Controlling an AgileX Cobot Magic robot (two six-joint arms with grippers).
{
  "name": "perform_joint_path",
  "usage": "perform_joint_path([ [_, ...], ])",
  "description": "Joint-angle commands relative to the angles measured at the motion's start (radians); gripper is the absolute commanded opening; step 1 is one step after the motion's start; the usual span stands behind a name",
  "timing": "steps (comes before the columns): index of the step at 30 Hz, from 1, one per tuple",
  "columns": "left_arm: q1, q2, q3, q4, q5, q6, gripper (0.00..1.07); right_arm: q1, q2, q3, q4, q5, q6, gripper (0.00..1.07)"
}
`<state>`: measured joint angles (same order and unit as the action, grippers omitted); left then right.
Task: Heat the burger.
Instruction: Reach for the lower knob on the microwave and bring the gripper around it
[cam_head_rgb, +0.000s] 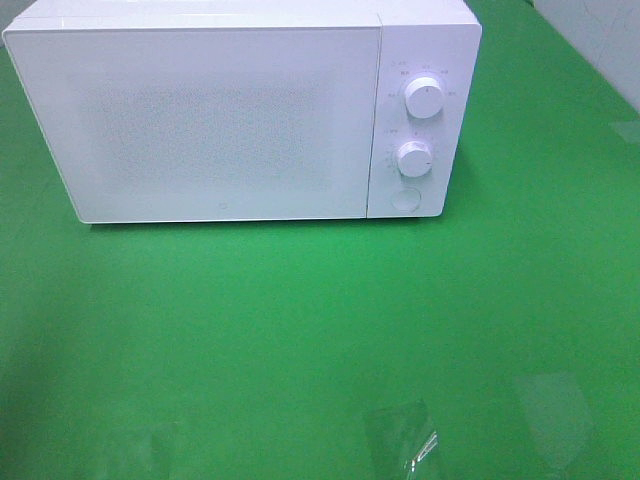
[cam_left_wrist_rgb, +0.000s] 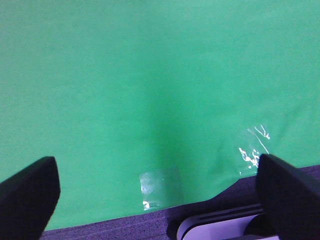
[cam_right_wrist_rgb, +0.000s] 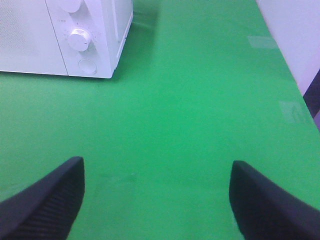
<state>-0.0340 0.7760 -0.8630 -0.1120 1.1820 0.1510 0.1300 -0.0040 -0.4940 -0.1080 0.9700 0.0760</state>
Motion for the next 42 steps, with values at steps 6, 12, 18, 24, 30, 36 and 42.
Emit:
perform_joint_path([
  [6, 0.005, -0.163, 0.198, -0.008, -0.098, 0.003, 0.98, -0.003, -0.027, 0.003, -0.003, -0.008, -0.014, 0.76],
  [12, 0.005, -0.254, 0.332, -0.007, -0.125, 0.003, 0.98, -0.003, -0.027, 0.003, -0.003, -0.008, -0.014, 0.76],
  [18, 0.005, -0.316, 0.344, -0.007, -0.11, 0.003, 0.98, -0.003, -0.027, 0.003, -0.003, -0.008, -0.014, 0.76],
  [24, 0.005, -0.384, 0.344, -0.019, -0.11, -0.002, 0.98, -0.003, -0.027, 0.003, -0.003, -0.008, -0.014, 0.76],
  [30, 0.005, -0.49, 0.345, -0.058, -0.113, -0.008, 0.98, -0.003, -0.027, 0.003, -0.003, -0.008, -0.014, 0.76],
  [36, 0.005, -0.621, 0.345, -0.05, -0.113, -0.005, 0.98, -0.003, -0.027, 0.003, -0.003, -0.008, -0.014, 0.76],
  [42, 0.006, -0.734, 0.345, -0.05, -0.113, -0.005, 0.98, -0.003, -0.027, 0.003, -0.003, -0.008, -0.014, 0.76],
])
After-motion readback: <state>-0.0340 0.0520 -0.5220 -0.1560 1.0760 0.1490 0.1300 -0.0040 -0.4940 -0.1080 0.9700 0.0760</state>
